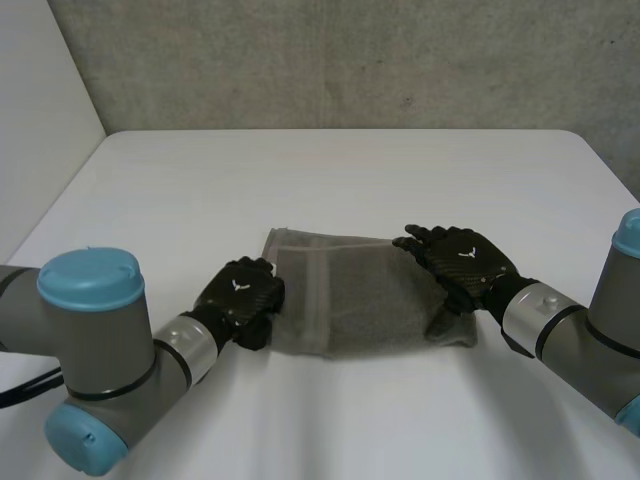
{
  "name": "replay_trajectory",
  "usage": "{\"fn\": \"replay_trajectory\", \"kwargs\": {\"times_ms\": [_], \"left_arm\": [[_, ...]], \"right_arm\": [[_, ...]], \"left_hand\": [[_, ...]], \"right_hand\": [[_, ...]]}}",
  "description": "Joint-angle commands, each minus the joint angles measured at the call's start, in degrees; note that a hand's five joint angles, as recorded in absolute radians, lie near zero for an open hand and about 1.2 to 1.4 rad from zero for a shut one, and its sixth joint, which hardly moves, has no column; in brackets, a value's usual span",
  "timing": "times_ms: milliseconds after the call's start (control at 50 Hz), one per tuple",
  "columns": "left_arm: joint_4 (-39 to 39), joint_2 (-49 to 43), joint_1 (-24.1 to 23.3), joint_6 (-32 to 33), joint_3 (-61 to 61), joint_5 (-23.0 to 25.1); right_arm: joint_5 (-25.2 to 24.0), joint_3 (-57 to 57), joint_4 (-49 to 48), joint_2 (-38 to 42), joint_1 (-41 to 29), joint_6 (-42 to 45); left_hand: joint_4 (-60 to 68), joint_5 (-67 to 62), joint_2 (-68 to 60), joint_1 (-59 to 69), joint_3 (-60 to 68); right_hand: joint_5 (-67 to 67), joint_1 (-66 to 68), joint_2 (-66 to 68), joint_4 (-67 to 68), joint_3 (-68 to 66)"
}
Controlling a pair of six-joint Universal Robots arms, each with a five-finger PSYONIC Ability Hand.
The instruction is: Fold the towel.
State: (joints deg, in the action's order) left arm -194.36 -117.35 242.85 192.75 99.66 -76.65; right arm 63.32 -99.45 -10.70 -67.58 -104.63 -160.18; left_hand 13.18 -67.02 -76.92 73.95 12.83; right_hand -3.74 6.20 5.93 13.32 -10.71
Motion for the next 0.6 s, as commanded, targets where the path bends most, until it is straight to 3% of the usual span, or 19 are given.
{"fn": "replay_trajectory", "kwargs": {"times_ms": [20, 180, 220, 320, 480, 600], "left_arm": [[0.04, 1.24, 0.25, 0.08, -4.54, -0.07], [-0.23, 0.72, -0.27, 0.00, -18.77, 0.10], [-0.76, 0.28, -0.63, 0.08, -21.79, 0.28], [-8.47, -2.70, -5.71, 0.08, -30.30, 0.72], [-15.60, -5.61, -13.01, 0.08, -32.07, 4.58], [-16.14, -5.52, -13.37, 0.08, -29.96, 5.20]], "right_arm": [[0.23, 0.04, 0.24, -0.01, 0.12, 0.92], [1.81, 0.13, 0.77, 1.92, -0.67, 4.44], [5.31, 0.30, 0.85, 2.89, -0.75, 5.40], [7.78, 0.39, 0.77, 2.98, -0.40, 5.76], [7.88, 0.48, 0.68, 2.10, 0.82, 5.49], [7.79, 0.57, 0.68, 2.10, 2.50, 5.67]], "left_hand": [[-3.18, -2.98, -3.08, 6.05, -2.83], [-3.18, -2.98, -3.08, 6.05, -2.83], [-3.18, -2.98, -3.08, 6.05, -2.83], [-3.18, -2.98, -3.08, 6.05, -2.83], [-3.18, -2.98, -3.08, 6.05, -2.83], [-3.18, -2.98, -3.08, 6.05, -2.83]], "right_hand": [[3.74, -1.50, -1.23, -3.32, 0.71], [3.74, -2.17, -1.90, -3.32, 0.71], [3.74, -2.34, -2.07, -3.32, 0.71], [3.74, -2.51, -2.24, -3.32, 0.71], [3.74, -3.18, -2.91, -3.32, 0.71], [3.74, -3.35, -3.08, -3.32, 0.71]]}}
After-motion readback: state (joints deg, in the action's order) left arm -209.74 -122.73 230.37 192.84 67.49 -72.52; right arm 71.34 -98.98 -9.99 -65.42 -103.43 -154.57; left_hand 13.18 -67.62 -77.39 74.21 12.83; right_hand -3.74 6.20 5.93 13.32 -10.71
